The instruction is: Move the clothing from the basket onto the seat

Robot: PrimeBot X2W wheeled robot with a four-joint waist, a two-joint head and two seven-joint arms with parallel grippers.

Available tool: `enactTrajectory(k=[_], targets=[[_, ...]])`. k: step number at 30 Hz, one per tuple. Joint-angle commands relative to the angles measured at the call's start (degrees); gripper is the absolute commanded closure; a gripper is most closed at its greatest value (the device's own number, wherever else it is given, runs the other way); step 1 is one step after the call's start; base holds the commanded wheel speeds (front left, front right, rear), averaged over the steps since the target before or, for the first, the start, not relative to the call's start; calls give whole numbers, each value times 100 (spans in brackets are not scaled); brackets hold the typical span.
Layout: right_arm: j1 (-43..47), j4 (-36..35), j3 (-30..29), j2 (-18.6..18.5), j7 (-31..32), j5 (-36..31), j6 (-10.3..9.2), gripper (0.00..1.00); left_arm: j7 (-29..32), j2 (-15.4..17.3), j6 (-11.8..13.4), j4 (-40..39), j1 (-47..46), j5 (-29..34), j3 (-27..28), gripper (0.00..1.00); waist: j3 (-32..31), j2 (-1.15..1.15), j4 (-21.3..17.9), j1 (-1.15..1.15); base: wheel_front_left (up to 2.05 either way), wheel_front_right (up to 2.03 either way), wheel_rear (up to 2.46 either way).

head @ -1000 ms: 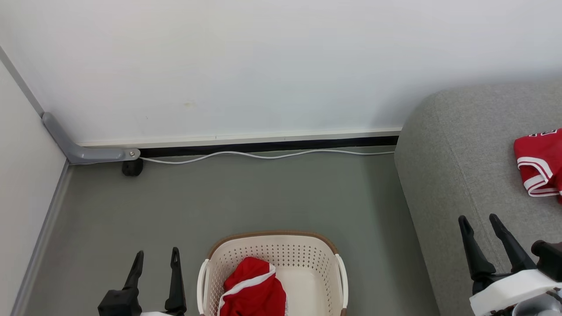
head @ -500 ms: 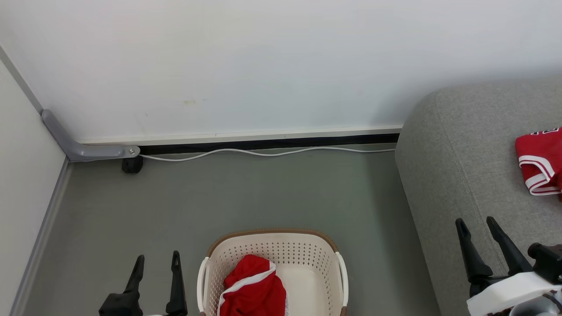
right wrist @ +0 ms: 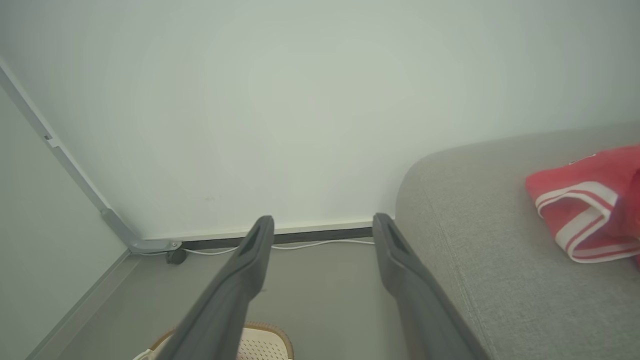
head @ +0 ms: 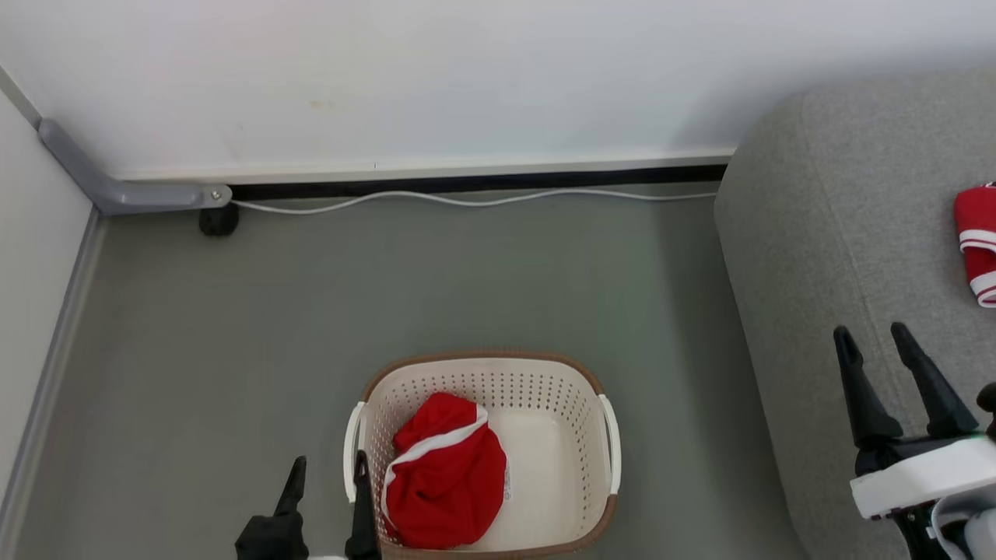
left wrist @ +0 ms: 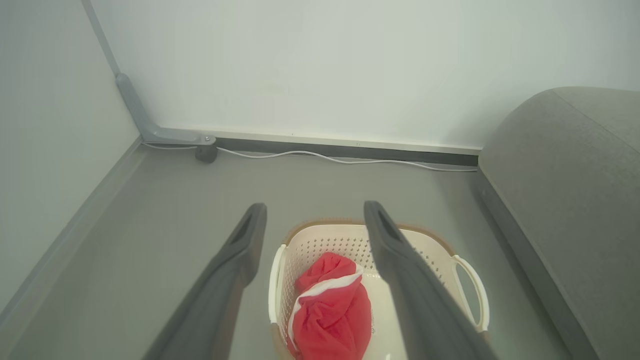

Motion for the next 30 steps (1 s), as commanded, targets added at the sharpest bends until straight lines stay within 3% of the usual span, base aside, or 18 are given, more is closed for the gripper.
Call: enactTrajectory(k=[1, 18, 30], targets=[[-165, -222, 72, -198, -35, 44, 17, 0, -35, 12, 84, -106, -334, -50, 98, 0, 308, 0, 19, 0, 0, 0, 0], [-995, -1214, 333, -1039, -35, 593, 17, 0, -35, 12, 1081, 376, -2075, -781, -1576, 0, 2400, 0, 79, 0, 0, 0, 0], [-1509, -1749, 290, -1336, -35, 780, 17, 0, -35, 12, 1297, 1067, -3277, -1238, -2248, 0, 3461, 0, -80, 0, 0, 0, 0]])
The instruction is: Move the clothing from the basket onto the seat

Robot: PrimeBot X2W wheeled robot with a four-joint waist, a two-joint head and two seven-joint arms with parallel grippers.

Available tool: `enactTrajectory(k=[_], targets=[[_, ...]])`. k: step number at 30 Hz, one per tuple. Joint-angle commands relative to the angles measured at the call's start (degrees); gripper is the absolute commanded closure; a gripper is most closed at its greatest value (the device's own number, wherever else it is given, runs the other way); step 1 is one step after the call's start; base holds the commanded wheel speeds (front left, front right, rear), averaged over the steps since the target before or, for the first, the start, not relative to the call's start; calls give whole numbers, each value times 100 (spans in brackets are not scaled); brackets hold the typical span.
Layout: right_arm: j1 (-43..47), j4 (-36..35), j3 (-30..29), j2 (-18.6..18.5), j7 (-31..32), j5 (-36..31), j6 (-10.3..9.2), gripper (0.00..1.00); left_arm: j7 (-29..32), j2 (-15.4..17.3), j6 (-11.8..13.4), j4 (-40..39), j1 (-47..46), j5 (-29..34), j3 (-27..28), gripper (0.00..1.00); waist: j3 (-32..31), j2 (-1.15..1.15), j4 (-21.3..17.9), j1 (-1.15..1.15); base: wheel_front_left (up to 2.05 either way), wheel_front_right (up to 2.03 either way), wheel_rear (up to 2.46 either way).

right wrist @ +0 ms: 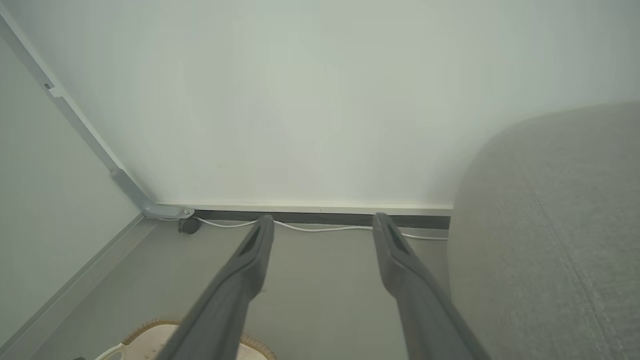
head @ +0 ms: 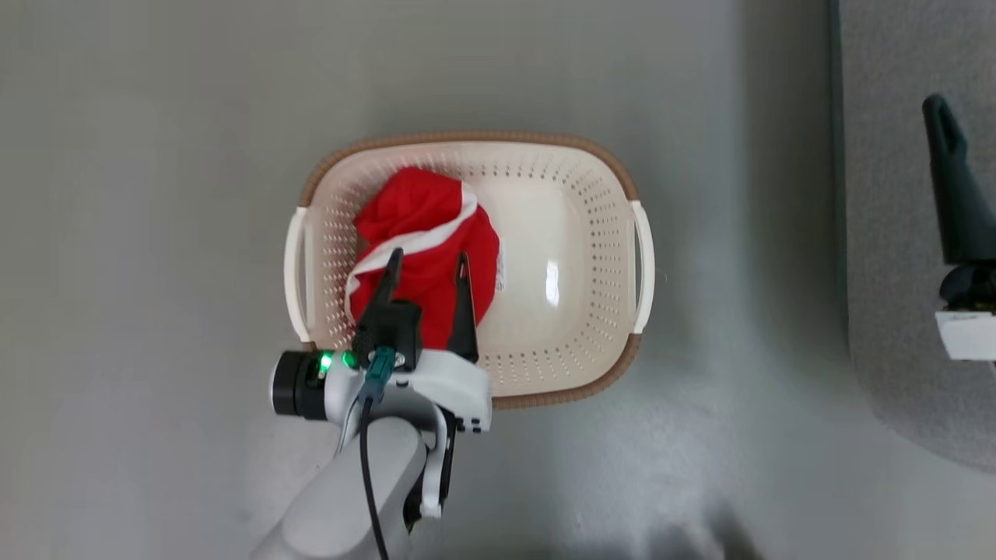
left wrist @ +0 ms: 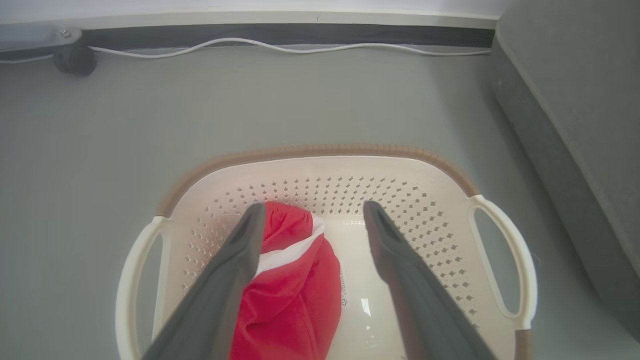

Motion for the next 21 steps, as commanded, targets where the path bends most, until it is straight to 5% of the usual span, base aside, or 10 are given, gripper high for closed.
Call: enactTrajectory(k=[1, 21], targets=[[37, -205, 53, -170, -34, 50, 17, 0, -34, 30, 50, 12, -155, -70, 55, 0, 338, 0, -128, 0, 0, 0, 0], [-626, -913, 16, -247, -34, 150, 17, 0, -34, 30, -108, 2593, -2124, -822, -1621, 0, 1562, 0, -626, 0, 0, 0, 0]])
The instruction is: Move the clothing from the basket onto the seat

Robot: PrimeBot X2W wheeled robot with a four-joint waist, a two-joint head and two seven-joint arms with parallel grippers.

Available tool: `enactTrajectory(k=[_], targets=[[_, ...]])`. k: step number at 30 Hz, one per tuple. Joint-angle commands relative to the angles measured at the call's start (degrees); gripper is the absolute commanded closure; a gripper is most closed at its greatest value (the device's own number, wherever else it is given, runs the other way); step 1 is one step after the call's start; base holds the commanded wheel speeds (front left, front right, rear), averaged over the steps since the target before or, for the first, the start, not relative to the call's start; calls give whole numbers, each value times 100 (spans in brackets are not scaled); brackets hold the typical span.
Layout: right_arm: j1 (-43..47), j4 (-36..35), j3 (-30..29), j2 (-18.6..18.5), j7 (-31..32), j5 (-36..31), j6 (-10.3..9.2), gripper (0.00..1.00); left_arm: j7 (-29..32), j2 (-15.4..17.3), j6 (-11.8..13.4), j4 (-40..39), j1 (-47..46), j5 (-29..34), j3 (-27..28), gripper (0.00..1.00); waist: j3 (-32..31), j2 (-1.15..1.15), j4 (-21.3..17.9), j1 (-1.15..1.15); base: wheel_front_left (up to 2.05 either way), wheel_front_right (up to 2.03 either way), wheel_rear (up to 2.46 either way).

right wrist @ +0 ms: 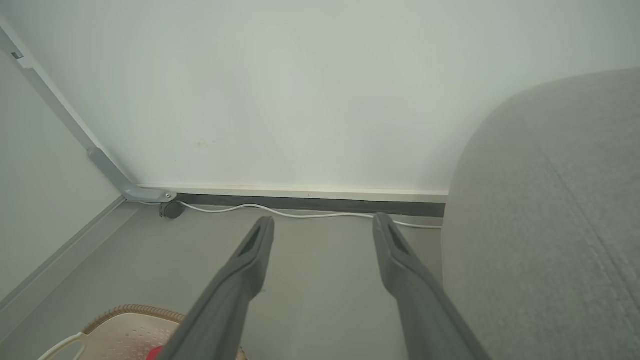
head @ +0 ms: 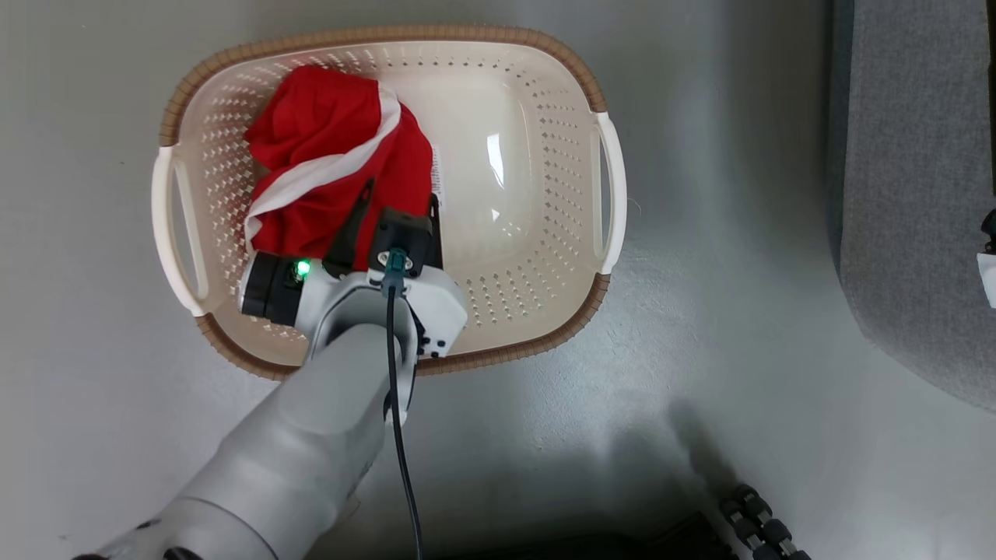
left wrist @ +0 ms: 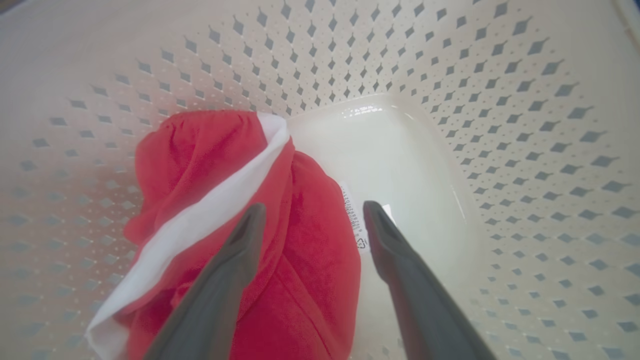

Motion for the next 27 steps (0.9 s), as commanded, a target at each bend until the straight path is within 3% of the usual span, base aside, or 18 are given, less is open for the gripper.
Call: enactTrajectory(k=[1, 15, 21, 25, 26, 27], targets=[[142, -189, 45, -102, -34, 77, 17, 0, -33, 30, -11, 93, -112, -119, -62, 0, 106, 0, -64, 0, 0, 0, 0], [132, -281, -72, -109, -34, 110, 17, 0, 79, 30, 674, 918, -1085, -318, -983, 0, 470, 0, -85, 0, 0, 0, 0], [88, -303, -42, -92, -34, 120, 17, 0, 448, 30, 738, 1130, -1225, -515, -1186, 0, 509, 0, -130, 0, 0, 0, 0], [44, -306, -25, -64, -34, 125, 17, 0, 891, 30, 623, 1174, -1183, -757, -1313, 0, 499, 0, -162, 0, 0, 0, 0], [39, -303, -25, -61, -34, 123, 17, 0, 957, 30, 606, 1163, -1163, -808, -1343, 35, 491, 0, -162, 0, 0, 0, 0], [36, -299, -24, -59, -34, 125, 17, 0, 963, 30, 614, 1142, -1146, -854, -1359, 77, 484, 0, -162, 0, 0, 0, 0]])
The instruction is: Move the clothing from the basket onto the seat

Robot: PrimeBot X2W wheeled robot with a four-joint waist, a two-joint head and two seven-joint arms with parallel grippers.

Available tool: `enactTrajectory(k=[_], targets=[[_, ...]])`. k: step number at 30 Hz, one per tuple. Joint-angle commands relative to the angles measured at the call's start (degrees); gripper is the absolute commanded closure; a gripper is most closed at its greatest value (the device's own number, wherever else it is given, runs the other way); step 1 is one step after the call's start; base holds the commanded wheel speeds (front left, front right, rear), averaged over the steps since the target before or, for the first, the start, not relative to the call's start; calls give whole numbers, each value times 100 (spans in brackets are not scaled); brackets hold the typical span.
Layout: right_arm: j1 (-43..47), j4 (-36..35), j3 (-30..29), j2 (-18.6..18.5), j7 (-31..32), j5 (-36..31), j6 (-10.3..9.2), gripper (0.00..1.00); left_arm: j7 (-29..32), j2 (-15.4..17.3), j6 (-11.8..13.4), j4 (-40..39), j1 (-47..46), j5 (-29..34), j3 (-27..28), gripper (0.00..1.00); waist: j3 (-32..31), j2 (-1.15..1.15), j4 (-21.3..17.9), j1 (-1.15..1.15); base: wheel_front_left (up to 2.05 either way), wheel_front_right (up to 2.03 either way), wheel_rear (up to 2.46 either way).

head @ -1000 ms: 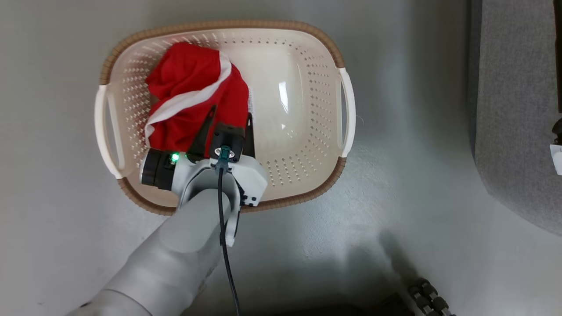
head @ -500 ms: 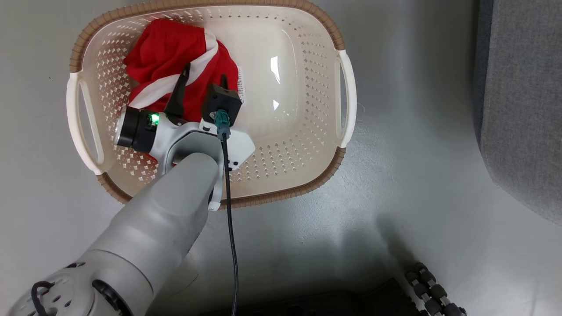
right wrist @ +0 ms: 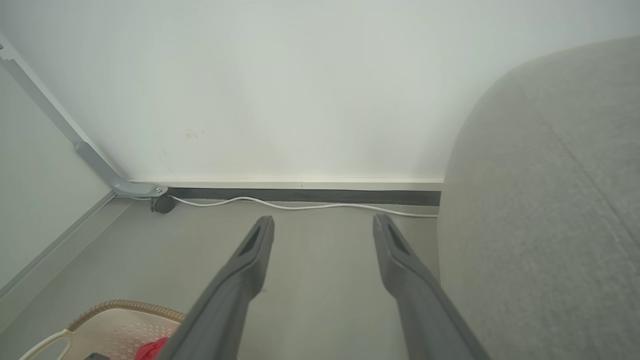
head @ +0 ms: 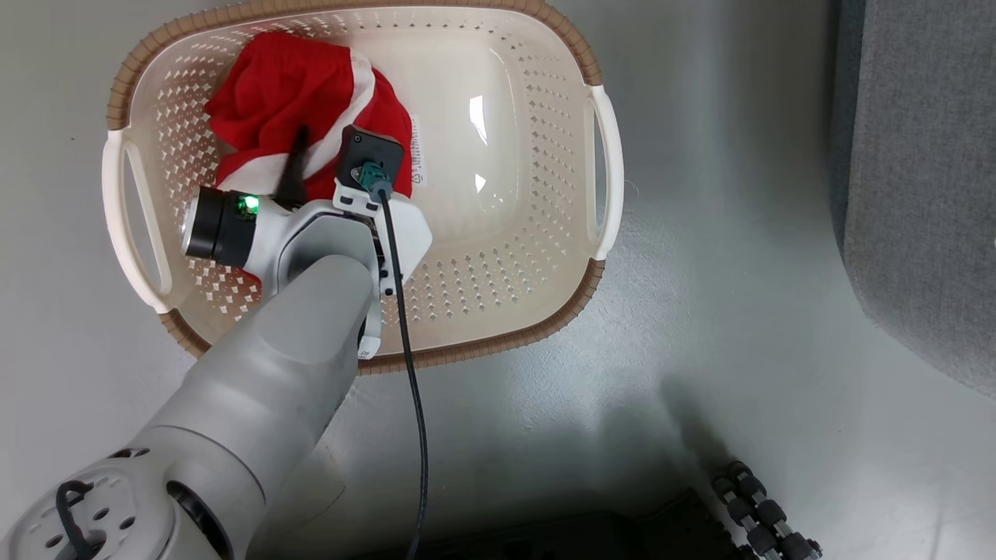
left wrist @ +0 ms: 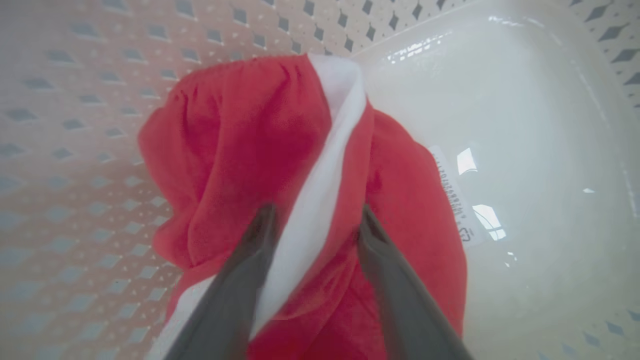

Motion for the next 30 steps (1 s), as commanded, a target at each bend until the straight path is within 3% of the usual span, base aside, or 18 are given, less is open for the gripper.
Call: enactTrajectory(k=[1, 11, 22, 30], targets=[[205, -137, 52, -89, -34, 34, 17, 0, -8, 29, 12, -58, 146, -62, 15, 100, -13, 0, 0, 0, 0, 0, 0], [148, 14, 120, -18, -34, 26, 17, 0, -498, 29, -310, 88, 405, -546, -80, 100, -410, 0, -8, 0, 0, 0, 0], [282, 382, 221, 137, -34, -49, 17, 0, -1018, 29, -499, -169, 1126, -1055, 225, 100, -1417, 0, -5, 0, 0, 0, 0], [586, 777, 242, 255, -34, -185, 17, 0, -1023, 29, -414, -1163, 1850, -111, 1605, 100, -2317, 0, 56, 0, 0, 0, 0]])
